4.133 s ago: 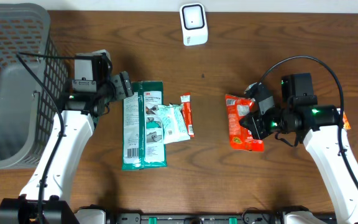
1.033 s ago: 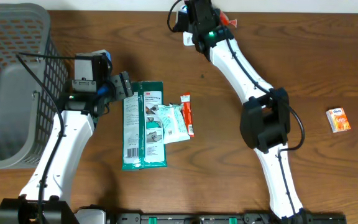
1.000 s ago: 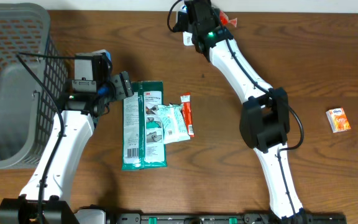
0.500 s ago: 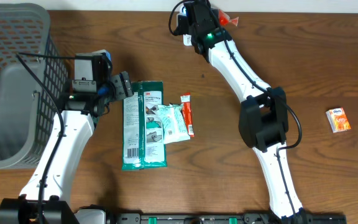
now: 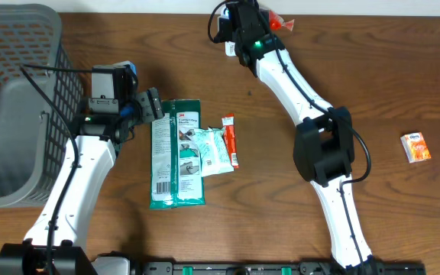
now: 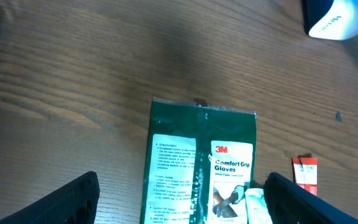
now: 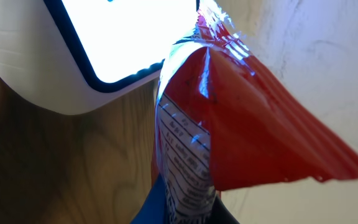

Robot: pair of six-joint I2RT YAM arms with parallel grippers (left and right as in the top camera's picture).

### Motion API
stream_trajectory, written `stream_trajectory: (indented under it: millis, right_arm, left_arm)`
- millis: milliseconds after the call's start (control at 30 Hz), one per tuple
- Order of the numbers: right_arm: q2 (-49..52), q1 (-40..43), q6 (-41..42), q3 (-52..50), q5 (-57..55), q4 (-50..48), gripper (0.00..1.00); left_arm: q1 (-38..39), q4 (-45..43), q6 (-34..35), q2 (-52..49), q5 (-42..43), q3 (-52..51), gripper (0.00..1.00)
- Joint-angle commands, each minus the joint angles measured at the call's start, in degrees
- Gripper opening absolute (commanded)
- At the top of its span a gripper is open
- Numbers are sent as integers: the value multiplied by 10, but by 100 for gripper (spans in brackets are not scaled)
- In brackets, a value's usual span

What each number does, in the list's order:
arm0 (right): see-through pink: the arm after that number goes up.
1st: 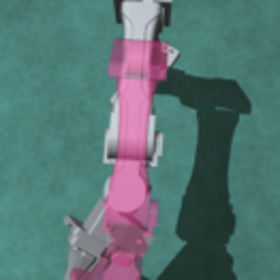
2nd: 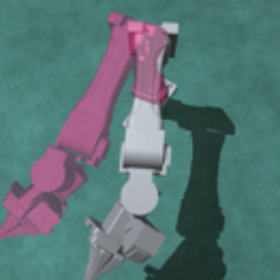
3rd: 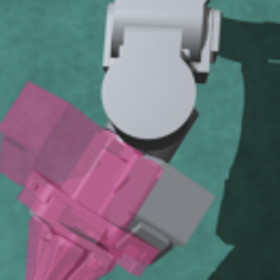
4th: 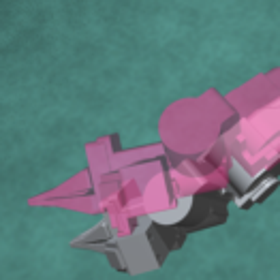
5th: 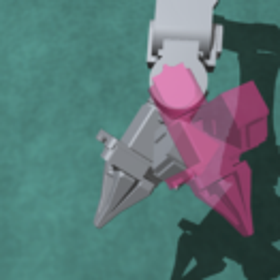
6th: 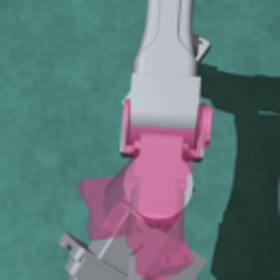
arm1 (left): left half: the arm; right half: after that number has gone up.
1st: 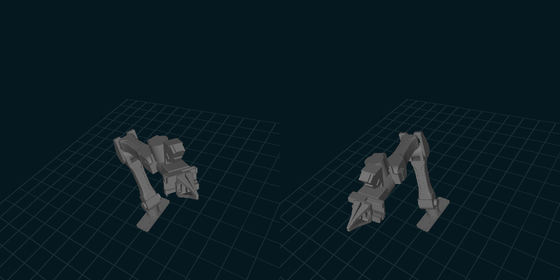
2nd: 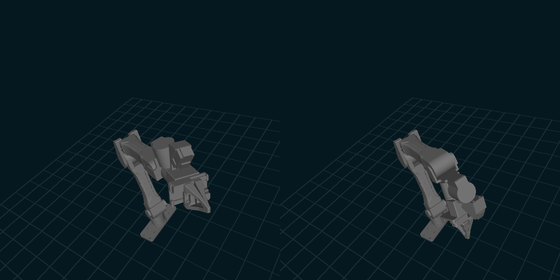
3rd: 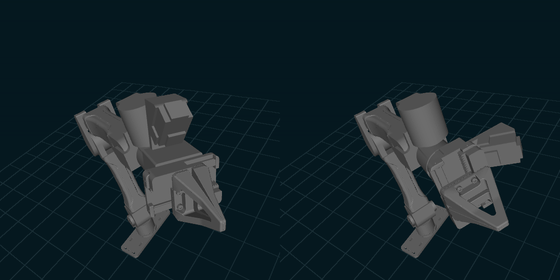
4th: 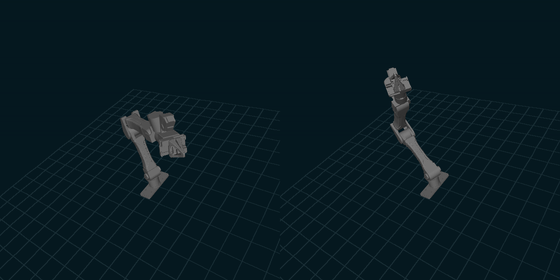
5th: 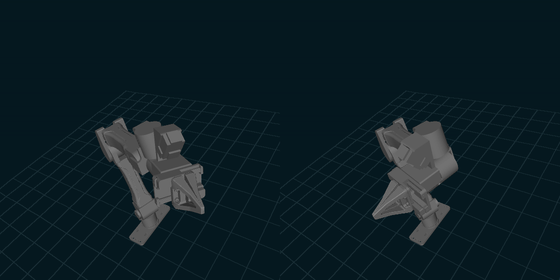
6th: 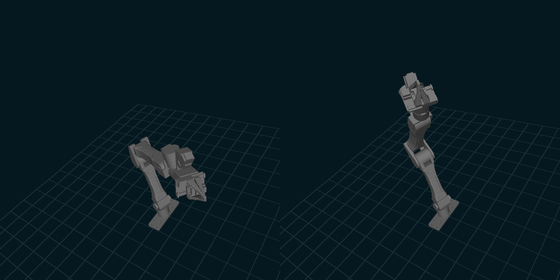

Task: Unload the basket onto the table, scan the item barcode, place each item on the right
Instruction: 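Carry the red bag right and set it at the table's right edge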

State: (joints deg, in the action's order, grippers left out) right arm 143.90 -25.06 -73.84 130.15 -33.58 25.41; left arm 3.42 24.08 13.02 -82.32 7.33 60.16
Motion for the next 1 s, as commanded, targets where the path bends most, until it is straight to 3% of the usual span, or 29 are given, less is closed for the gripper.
stream_trajectory:
  millis: [0,200,400,567,733,967]
  right_arm:
    - [-25,-9,48,11,-21,0,1]
    - [-110,-9,154,11,60,117,1]
    - [-226,12,329,11,194,285,1]
    - [-299,66,411,11,324,464,1]
    - [-303,151,466,1,370,616,1]
    - [-303,235,518,-81,386,636,1]
  left_arm:
    - [-1,1,-7,3,-5,8,85]
    - [-1,1,-7,3,-5,8,86]
    - [-1,1,-7,3,-5,8,86]
    - [-1,1,-7,3,-5,8,86]
    - [-1,1,-7,3,-5,8,86]
    - [-1,1,-7,3,-5,8,86]
